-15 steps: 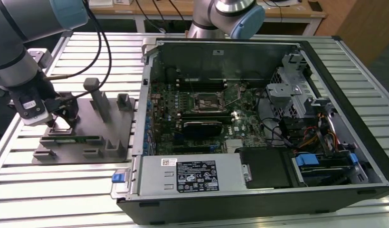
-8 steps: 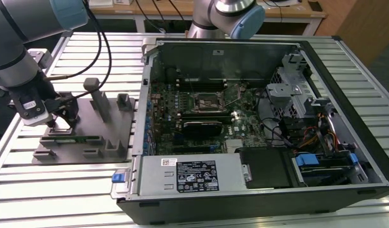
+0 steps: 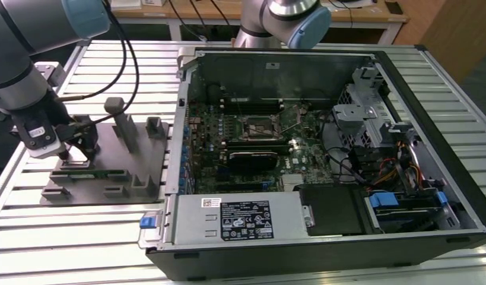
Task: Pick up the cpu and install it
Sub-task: 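Pick up the cpu and move it towards the insertion slot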
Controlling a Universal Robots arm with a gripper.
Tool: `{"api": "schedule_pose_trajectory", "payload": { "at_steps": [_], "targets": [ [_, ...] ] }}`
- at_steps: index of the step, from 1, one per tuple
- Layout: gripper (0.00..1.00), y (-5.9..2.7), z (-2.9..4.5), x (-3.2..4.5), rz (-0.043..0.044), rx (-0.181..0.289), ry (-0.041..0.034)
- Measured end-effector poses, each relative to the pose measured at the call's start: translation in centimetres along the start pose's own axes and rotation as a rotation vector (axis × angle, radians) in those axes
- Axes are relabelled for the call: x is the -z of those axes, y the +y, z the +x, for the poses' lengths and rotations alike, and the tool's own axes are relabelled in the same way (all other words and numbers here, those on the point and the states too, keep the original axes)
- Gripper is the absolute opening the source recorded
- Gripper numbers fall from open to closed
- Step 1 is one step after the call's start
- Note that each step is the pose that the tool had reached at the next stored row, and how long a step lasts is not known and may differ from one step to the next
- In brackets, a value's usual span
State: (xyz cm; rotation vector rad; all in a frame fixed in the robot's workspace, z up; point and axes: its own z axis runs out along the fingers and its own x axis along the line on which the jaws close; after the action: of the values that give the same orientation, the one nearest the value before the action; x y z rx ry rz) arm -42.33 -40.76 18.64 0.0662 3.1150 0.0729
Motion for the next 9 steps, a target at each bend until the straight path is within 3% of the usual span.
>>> {"api": "schedule_pose_trajectory", "payload": {
  "at_steps": [9],
  "targets": [
    [0.59,-0.01,0.00,-0.17,-0.0001,0.000,0.0000]
  ]
}}
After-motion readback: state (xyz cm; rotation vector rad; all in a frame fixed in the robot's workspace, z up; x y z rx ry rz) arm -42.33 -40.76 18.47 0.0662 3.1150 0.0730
